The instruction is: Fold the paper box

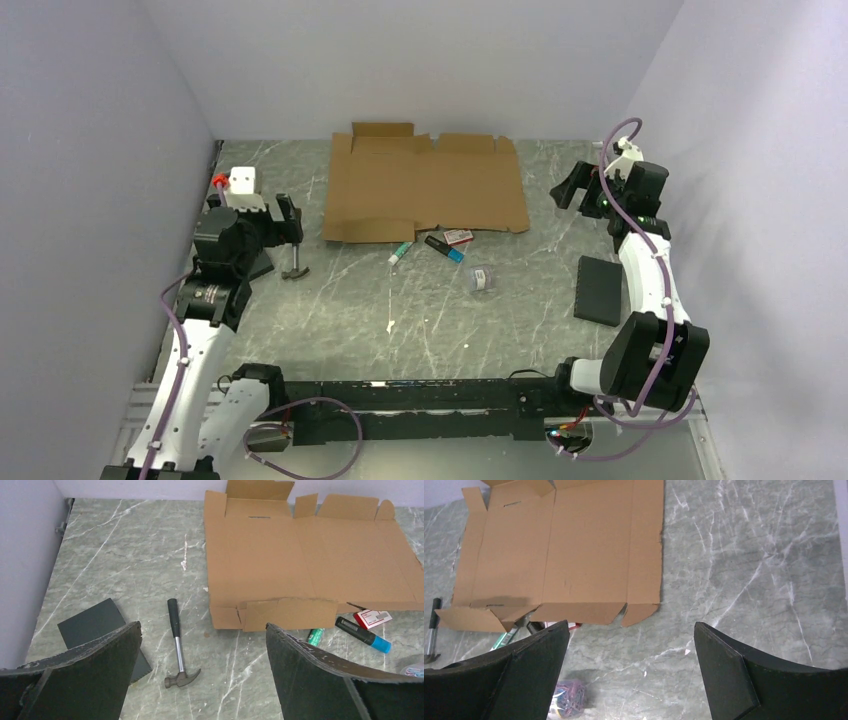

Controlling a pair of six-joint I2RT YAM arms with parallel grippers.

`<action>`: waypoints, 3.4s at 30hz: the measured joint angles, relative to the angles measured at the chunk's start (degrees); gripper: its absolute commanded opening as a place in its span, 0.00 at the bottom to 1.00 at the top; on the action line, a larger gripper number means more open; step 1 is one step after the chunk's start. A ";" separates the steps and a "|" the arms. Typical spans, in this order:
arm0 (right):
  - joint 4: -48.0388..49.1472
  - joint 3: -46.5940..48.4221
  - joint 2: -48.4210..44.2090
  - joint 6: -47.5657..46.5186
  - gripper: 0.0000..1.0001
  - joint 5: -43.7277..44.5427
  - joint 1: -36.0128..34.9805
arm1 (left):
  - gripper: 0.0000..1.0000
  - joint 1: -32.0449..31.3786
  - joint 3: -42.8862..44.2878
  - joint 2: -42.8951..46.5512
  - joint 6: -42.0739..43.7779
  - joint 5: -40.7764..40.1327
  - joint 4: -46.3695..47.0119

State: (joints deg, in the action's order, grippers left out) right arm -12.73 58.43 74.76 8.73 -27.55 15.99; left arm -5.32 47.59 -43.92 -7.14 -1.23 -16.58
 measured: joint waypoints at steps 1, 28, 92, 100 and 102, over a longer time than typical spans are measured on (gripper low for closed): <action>0.00 0.00 -0.04 0.11 1.00 0.09 0.22 | 0.99 0.00 0.00 0.24 0.00 0.13 0.09; 4.46 -8.33 -12.35 -5.40 1.00 -20.52 2.47 | 0.99 0.26 3.82 -13.77 -5.03 9.40 -1.01; -0.70 -8.26 -4.04 -9.66 1.00 -36.59 -4.09 | 0.33 12.70 36.98 -84.02 -28.50 49.29 4.72; -0.70 -8.28 -4.04 -9.68 1.00 -36.54 -4.09 | 0.00 12.37 36.98 -84.30 -28.85 51.15 6.12; -0.70 -8.31 -4.04 -9.70 1.00 -36.52 -4.09 | 0.00 12.39 36.98 -84.28 -28.92 51.78 7.02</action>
State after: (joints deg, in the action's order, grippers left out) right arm -13.43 50.13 70.72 -0.97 -64.07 11.90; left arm 7.07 84.58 -128.20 -36.05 50.54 -9.56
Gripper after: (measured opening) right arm 0.994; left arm 0.014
